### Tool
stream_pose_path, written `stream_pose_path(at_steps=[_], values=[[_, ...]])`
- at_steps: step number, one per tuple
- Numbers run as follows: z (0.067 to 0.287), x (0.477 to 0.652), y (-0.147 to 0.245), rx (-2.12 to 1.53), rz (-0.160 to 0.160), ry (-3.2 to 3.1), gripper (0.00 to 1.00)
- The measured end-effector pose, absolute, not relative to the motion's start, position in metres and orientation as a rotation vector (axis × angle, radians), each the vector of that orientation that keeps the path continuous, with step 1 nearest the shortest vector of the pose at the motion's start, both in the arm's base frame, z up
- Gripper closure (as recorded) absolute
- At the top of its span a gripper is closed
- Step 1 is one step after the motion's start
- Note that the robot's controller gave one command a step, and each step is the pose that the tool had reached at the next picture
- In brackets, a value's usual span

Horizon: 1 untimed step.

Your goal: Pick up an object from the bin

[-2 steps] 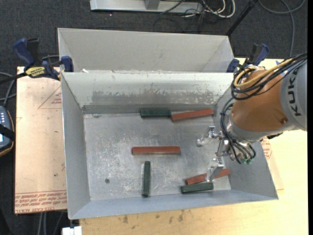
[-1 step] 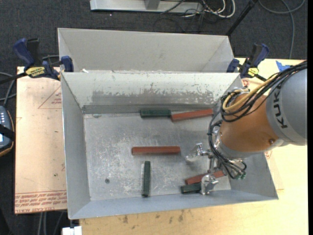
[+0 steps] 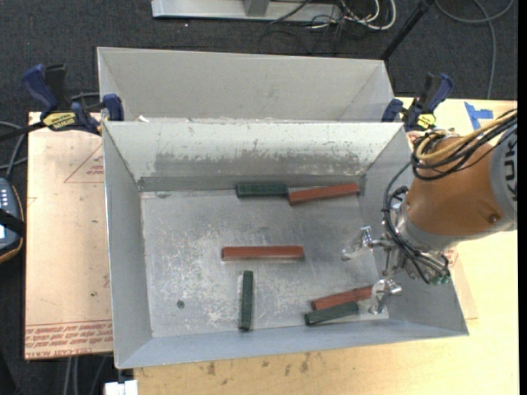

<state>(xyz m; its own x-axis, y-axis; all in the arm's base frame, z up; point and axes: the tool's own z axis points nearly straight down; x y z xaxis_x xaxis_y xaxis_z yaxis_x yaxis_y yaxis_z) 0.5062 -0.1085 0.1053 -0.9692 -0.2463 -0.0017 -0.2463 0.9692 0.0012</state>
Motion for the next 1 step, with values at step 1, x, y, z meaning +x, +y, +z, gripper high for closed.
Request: stream_pose_path(at_steps=[1], values=[[0.1015, 0.4885, -0.0599, -0.374, 0.002, 3.12, 0.0]])
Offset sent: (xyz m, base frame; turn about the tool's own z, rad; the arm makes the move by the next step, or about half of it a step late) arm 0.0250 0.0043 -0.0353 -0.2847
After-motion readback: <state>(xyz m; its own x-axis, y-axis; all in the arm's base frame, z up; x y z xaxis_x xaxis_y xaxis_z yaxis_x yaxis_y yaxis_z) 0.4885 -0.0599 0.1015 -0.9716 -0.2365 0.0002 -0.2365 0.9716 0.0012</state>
